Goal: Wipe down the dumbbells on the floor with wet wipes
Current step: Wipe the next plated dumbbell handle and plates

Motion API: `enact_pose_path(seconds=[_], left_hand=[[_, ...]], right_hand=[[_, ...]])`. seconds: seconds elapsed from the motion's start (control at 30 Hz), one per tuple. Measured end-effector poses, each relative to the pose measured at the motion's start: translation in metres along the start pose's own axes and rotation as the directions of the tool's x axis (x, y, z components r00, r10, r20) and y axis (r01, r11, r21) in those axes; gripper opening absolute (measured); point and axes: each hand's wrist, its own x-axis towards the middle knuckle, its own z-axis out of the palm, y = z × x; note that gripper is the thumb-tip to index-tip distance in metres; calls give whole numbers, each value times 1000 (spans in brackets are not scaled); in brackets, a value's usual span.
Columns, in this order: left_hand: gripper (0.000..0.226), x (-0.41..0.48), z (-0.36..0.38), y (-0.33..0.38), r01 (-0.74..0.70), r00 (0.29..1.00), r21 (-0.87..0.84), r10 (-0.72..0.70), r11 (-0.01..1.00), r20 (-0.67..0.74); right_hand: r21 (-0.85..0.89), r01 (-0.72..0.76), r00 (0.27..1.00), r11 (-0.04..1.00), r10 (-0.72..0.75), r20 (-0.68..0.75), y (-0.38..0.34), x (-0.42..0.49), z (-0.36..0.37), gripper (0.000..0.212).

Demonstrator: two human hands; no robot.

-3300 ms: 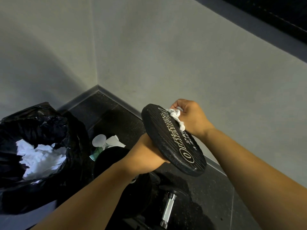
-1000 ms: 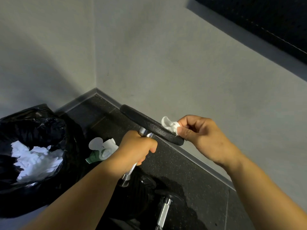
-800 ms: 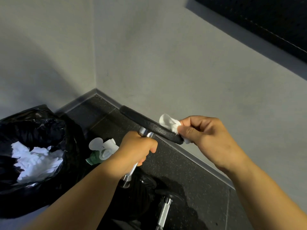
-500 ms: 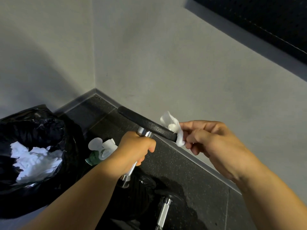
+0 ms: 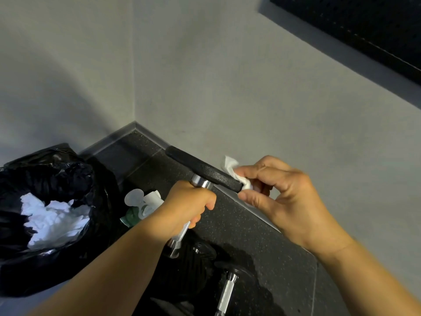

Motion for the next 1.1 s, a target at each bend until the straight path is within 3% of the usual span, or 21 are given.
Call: enact_pose_path(seconds=[0.27, 0.4, 0.57, 0.73, 0.8, 0.9, 1.0, 1.1], left_hand=[[33, 2, 5, -5, 1, 1000, 24, -1, 1000, -8], [29, 2, 14, -8, 23, 1000, 6, -23, 1000, -18], [27, 6, 26, -13, 83, 996, -123, -86, 989, -20], [21, 4, 41, -21, 149, 989, -123, -150, 981, 2], [15, 5, 50, -26, 158, 987, -79, -159, 984, -6], [7, 4, 66, -32, 161, 987, -36, -161, 986, -6], [20, -2, 85, -38, 159, 987, -2, -159, 987, 1], [28, -11, 107, -46, 147, 989, 16, -147, 989, 24]], right_hand=[[-80, -21, 999, 997, 24, 33, 1, 1, -10, 9], [211, -289, 957, 934, 288, 35, 9, -9, -2, 9], [673, -475, 780, 567, 626, 24, 29, -36, 16, 22], [863, -494, 553, 108, 804, 216, 47, -68, 44, 22], [876, -483, 491, 0, 828, 271, 49, -76, 51, 23], [845, -533, 437, -28, 846, 304, 56, -88, 60, 16], [803, -596, 356, -10, 893, 275, 63, -99, 68, 11], [740, -671, 357, 51, 896, 263, 69, -114, 72, 19]])
